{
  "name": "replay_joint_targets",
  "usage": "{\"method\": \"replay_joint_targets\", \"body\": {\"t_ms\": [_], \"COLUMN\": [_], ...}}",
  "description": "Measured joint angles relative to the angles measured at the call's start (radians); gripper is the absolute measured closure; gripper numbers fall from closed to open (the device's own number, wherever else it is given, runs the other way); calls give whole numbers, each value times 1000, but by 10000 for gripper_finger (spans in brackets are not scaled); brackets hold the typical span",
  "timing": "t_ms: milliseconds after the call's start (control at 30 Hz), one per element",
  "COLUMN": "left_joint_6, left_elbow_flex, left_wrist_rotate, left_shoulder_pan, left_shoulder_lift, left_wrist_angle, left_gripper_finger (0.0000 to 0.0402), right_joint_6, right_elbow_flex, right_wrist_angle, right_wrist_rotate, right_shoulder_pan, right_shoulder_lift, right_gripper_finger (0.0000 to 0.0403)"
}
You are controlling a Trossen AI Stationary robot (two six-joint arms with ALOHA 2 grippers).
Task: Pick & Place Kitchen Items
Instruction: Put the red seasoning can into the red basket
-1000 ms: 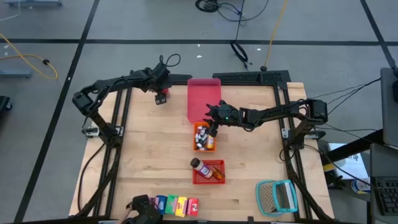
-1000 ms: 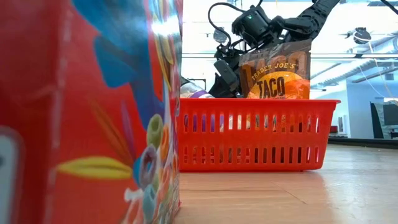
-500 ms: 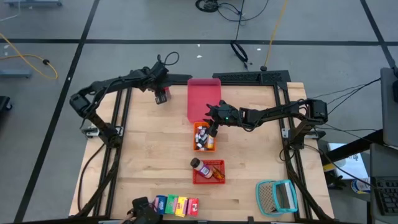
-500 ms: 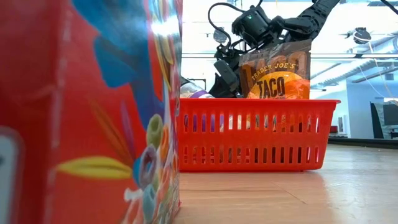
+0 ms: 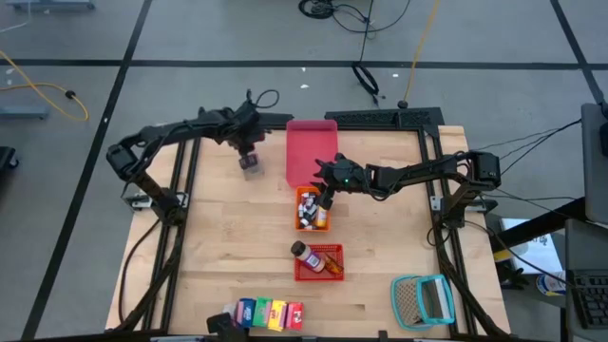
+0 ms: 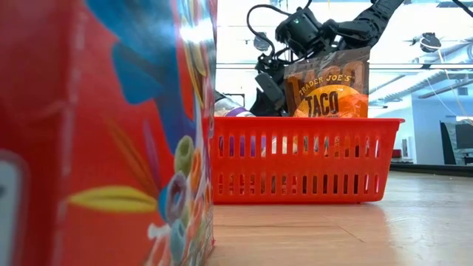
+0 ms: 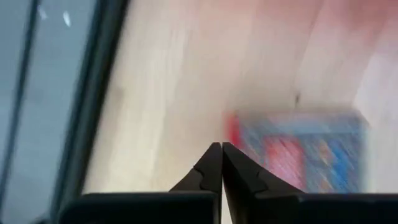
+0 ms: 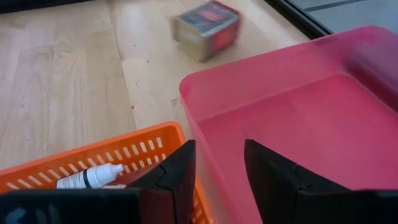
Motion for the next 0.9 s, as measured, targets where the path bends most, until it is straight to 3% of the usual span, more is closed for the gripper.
{"method": "replay_joint_targets", "body": {"t_ms": [267, 467, 700, 900], "left_joint_6": [-40, -137, -417, -485], "left_elbow_flex": [2, 2, 2, 2], "left_wrist_rotate": [-11, -184, -59, -36], "left_shoulder_pan": [-98, -138, -135, -155], "left_shoulder_lift": [-1, -16, -24, -22], "left_wrist_angle": [-34, -84, -207, -232], "left_gripper_finger": [398, 378, 343, 314], "right_joint_6": [0, 0, -4, -4], "right_elbow_flex": [0, 0, 0, 0], "right_wrist_angle": [-14, -14, -14, -14], "right_wrist_rotate": [0, 0, 0, 0], "right_shoulder_pan": [0, 0, 0, 0], "right_shoulder_lift": [0, 0, 0, 0], "right_gripper_finger": [271, 271, 271, 271]}}
